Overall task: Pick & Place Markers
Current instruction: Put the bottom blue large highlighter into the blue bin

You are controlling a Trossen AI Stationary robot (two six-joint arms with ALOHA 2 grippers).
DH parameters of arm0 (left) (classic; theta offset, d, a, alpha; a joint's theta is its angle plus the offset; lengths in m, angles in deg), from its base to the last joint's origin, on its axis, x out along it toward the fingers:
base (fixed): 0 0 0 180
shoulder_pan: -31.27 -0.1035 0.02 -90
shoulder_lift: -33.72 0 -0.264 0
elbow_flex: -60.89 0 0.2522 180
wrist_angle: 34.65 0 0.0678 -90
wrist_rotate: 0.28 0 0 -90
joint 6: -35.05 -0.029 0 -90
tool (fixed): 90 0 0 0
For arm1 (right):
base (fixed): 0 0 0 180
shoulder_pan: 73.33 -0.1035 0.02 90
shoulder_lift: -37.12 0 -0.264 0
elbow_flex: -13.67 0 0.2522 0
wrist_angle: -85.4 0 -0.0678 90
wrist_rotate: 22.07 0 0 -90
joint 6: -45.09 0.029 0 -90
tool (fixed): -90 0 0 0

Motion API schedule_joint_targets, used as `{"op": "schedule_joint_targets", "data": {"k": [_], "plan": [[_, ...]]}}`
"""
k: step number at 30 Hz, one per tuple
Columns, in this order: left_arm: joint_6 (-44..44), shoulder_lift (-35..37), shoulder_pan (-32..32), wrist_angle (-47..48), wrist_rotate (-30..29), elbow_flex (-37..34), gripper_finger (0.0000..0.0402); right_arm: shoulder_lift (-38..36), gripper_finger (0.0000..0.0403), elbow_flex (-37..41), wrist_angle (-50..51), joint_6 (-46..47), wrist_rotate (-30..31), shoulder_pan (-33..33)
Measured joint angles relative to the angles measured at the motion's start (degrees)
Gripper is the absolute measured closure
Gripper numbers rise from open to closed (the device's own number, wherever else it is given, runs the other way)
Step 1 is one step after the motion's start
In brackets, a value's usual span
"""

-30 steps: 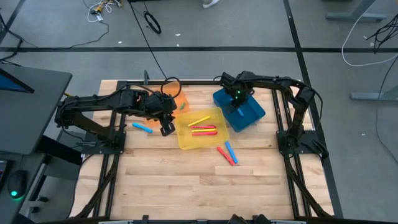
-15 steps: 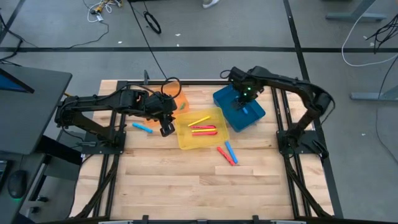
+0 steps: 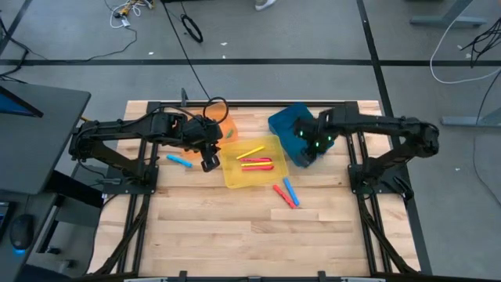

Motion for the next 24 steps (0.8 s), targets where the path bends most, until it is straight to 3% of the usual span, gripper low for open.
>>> {"op": "schedule_joint_targets", "data": {"k": [11, 24], "plan": [[-0.87, 0.01, 0.0, 0.09, 0.0, 0.0, 0.0285, 2.48, 0.0204, 0.0, -11.32, 22.2, 1.81, -15.69], [-1.08, 0.02, 0.0, 0.48, 0.33, 0.0, 0.0285, 15.48, 0.0237, 0.07, -13.55, 29.81, 5.23, -23.02]]}}
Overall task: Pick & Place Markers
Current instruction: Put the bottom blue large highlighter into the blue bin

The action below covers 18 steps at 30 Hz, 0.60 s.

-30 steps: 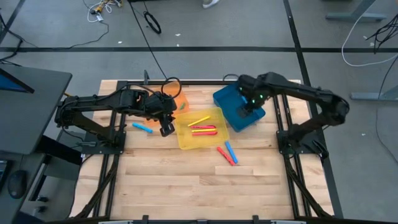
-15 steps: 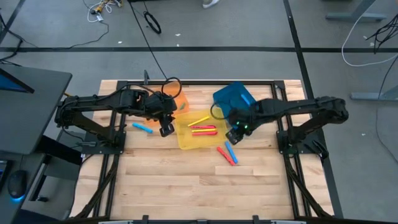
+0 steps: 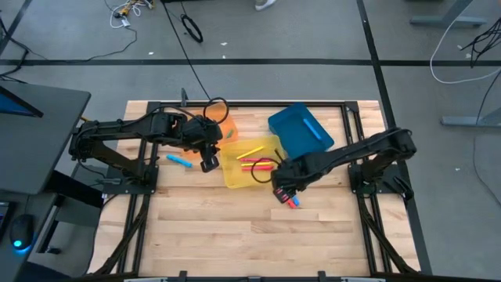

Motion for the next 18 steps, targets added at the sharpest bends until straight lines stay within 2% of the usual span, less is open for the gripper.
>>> {"op": "schedule_joint_targets", "data": {"k": [5, 13, 18], "plan": [[-1.31, 0.0, 0.03, 0.05, 1.82, 0.0, 0.0285, 1.38, 0.0245, 3.31, -3.87, 1.28, 0.54, -0.31], [-1.48, 0.0, 0.02, 0.49, 2.03, 0.0, 0.0285, 1.07, 0.025, 12.47, -12.85, 4.06, -2.48, -0.29], [-1.48, 0.0, 0.02, 0.57, 2.03, 0.0, 0.0285, 1.08, 0.025, 14.18, -14.89, 4.12, -0.94, 0.02]]}}
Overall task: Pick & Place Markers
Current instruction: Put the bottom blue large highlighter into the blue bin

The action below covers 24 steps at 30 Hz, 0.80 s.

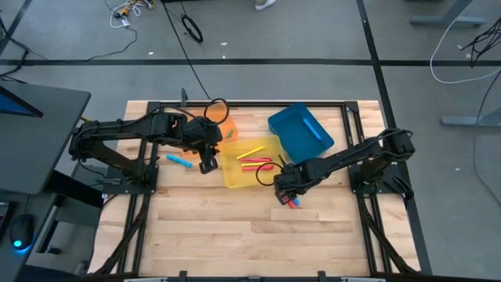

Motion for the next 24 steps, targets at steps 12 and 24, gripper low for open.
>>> {"op": "schedule_joint_targets", "data": {"k": [12, 24], "plan": [[0.02, 0.0, 0.0, 0.05, 0.0, 0.0, 0.0285, 0.08, 0.025, 5.9, -7.74, 2.96, -0.12, -0.33], [0.15, 0.0, 0.0, 0.06, 0.0, 0.0, 0.0285, -0.05, 0.025, 8.84, -9.57, 2.93, -2.75, -0.32]]}}
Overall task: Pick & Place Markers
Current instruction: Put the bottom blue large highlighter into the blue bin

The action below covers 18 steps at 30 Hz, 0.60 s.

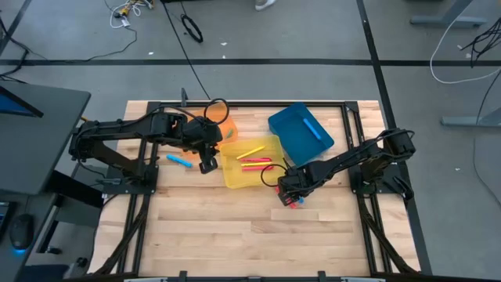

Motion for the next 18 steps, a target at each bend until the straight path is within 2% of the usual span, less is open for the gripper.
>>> {"op": "schedule_joint_targets", "data": {"k": [5, 13, 18], "plan": [[0.02, 0.0, -0.01, -0.01, 0.0, 0.0, 0.0285, 0.02, 0.0268, 0.06, -0.19, 0.0, -0.12, 0.0], [0.02, 0.0, 0.0, -0.02, 0.0, 0.0, 0.0285, 0.0, 0.0354, -0.12, 0.06, -0.02, -0.32, -0.05], [-0.02, 0.0, 0.0, -0.02, 0.0, 0.0, 0.0285, -0.24, 0.0359, -1.36, 0.7, 0.38, -1.4, -0.66]]}}
